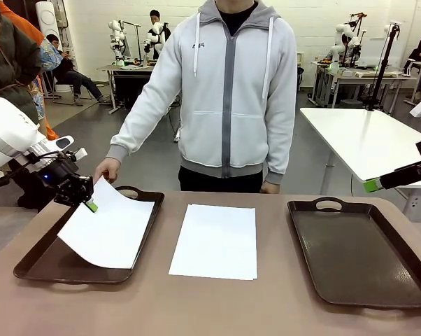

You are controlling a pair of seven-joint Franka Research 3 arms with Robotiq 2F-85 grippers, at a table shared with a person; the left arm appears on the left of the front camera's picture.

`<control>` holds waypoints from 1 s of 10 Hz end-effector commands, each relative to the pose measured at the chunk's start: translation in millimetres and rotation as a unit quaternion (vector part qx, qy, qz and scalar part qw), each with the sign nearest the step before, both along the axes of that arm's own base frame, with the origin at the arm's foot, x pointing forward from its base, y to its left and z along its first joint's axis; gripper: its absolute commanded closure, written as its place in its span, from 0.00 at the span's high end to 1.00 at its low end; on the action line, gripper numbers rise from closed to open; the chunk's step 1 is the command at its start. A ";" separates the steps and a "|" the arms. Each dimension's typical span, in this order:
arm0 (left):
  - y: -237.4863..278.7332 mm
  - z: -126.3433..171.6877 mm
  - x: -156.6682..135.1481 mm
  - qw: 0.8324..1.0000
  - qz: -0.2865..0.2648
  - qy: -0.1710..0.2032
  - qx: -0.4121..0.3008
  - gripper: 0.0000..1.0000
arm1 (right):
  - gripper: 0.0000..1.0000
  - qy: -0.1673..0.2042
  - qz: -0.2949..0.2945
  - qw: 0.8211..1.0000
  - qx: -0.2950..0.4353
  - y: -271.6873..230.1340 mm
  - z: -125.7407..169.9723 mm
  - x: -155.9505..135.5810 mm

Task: Sort the A4 documents.
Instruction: Place the A4 Paper in the designated Handle tray.

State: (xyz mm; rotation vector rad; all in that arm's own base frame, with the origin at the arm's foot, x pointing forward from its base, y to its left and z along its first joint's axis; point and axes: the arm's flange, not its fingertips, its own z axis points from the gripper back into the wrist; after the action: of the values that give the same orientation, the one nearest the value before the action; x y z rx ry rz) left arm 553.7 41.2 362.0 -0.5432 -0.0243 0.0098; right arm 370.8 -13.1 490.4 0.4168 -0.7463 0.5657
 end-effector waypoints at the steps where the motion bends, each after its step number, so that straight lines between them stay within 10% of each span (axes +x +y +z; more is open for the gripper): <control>1: 9.6 11.8 10.3 0.999 -0.023 0.021 0.016 0.01 | 1.00 0.001 0.005 1.000 0.010 0.2 -1.5 0.4; 10: 5.8 -20.2 21.3 0.998 -0.034 0.045 0.041 0.01 | 1.00 0.001 0.005 1.000 0.010 0.2 -1.5 0.4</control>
State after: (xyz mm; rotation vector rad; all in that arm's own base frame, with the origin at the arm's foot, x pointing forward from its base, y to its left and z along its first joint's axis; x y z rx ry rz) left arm 573.9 42.5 340.2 -0.5151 0.0757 -0.0514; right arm 370.8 -13.3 490.4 0.4167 -0.7463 0.5653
